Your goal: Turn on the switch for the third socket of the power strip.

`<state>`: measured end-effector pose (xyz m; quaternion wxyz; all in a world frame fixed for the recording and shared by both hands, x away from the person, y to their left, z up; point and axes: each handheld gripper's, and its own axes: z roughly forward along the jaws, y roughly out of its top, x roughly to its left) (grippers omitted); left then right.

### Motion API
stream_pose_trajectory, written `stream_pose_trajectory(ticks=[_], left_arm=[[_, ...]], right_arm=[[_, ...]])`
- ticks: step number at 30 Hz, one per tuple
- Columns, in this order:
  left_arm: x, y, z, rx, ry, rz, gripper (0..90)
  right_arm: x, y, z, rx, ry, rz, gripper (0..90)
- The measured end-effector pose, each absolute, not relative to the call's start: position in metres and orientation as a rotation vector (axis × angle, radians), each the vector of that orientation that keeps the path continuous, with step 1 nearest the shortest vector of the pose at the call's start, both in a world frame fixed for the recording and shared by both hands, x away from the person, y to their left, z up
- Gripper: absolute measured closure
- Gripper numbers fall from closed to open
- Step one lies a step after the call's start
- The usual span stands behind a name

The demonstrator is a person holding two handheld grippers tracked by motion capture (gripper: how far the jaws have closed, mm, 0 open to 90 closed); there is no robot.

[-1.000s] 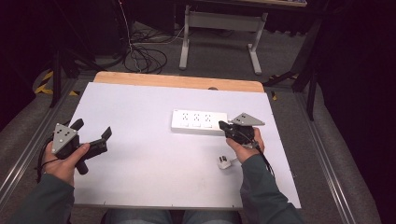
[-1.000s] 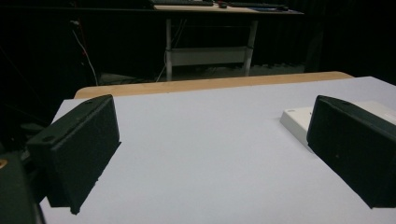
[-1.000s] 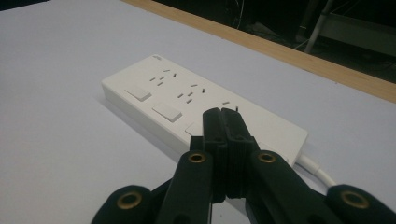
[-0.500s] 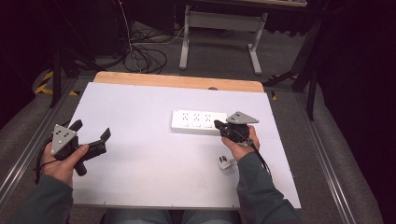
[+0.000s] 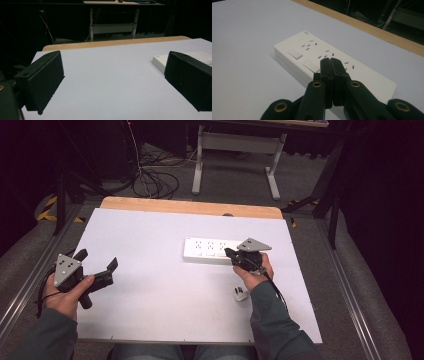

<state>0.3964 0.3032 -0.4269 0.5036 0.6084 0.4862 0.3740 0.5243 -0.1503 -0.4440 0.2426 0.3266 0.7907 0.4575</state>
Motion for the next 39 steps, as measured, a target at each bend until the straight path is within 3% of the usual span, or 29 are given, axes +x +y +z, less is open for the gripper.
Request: stream_pose_trajectory(ticks=[39], left_arm=[[0.391, 0.308, -0.428, 1.476, 1.185, 0.911, 3.2]], right_arm=[[0.540, -0.117, -0.449, 0.801, 2.246, 1.211, 89.7]])
